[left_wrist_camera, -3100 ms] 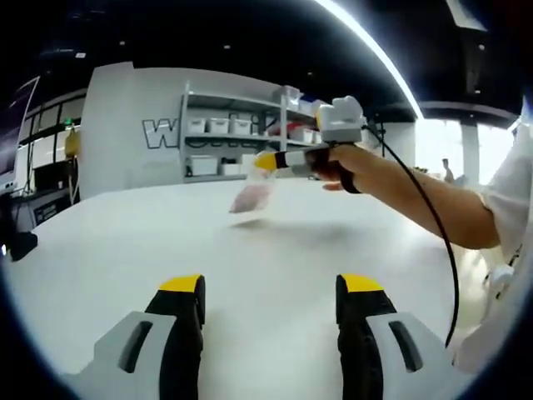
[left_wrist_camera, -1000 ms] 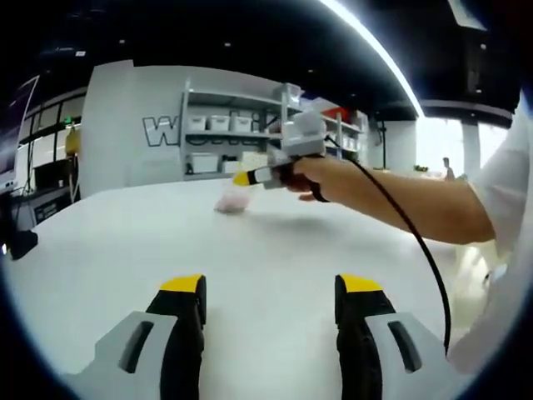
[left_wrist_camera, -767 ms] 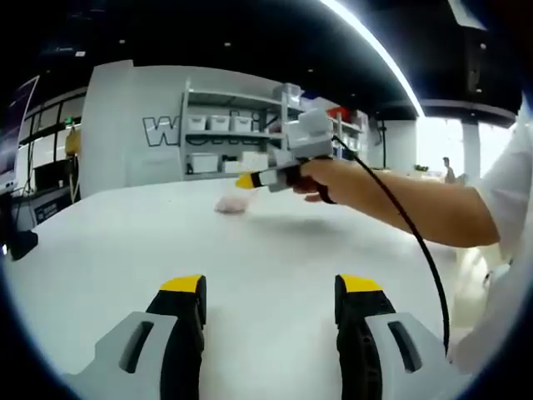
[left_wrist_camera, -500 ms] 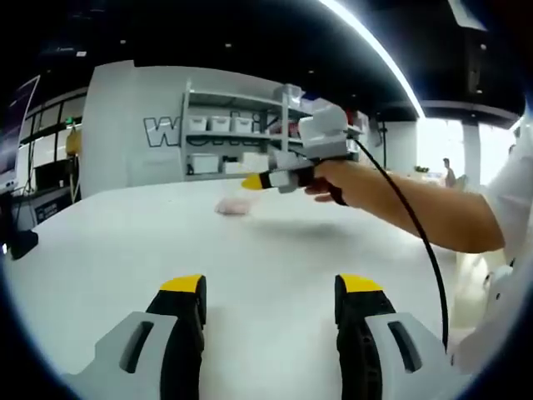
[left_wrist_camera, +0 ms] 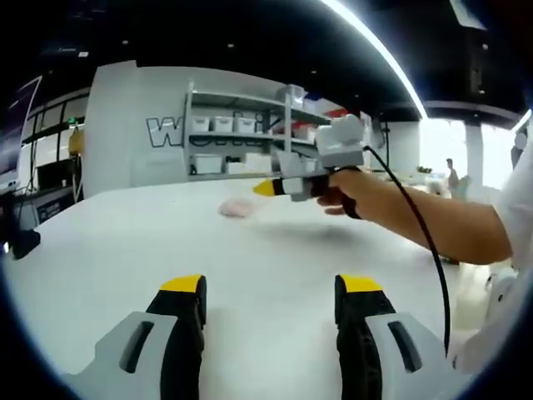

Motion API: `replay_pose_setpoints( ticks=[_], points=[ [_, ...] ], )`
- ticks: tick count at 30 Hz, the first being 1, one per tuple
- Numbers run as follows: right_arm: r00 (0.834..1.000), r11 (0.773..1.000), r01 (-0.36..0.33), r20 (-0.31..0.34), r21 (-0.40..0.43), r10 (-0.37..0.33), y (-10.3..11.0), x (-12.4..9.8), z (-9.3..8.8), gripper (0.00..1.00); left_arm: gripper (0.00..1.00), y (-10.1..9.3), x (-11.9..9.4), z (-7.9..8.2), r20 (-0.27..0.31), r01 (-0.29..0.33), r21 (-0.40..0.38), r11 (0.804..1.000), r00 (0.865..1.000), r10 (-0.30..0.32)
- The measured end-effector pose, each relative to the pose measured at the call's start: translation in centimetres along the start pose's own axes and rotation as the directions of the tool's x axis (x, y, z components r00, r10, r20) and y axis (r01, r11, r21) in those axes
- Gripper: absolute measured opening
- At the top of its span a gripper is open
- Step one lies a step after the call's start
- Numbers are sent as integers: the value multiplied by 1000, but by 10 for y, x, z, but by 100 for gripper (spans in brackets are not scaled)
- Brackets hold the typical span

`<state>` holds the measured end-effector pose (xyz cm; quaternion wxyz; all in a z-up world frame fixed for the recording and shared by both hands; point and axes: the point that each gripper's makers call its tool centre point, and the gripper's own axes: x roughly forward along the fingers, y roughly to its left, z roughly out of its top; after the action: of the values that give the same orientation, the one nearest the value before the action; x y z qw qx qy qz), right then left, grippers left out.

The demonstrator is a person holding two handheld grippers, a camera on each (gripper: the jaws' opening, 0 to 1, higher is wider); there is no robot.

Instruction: Open the resealable bag by pulling the two sides of the seal apart until the entire bag opening is separated and visibly accessible.

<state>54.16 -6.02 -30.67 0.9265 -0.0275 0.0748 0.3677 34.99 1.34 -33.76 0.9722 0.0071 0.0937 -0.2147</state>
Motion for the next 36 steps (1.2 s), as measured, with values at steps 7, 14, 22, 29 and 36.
replay_pose_setpoints(
  ticks=[7,14,22,29,36],
  points=[
    [998,998,62,12,20,-62,-10,-1,-9,36,70,3,3,8,13,-23,29,999,1000,23],
    [988,987,152,14,54,-153,-20,-2,-18,93,82,12,4,14,22,-64,62,996,998,63],
    [988,988,150,37,38,-151,-9,-4,-19,100,100,28,5,17,24,-155,75,985,988,153],
    [989,991,132,60,12,-132,-2,-2,-16,100,100,36,5,12,13,-182,67,981,983,181],
    [992,993,115,51,15,-116,3,-3,-18,100,100,35,5,10,8,-168,56,984,986,168]
  ],
)
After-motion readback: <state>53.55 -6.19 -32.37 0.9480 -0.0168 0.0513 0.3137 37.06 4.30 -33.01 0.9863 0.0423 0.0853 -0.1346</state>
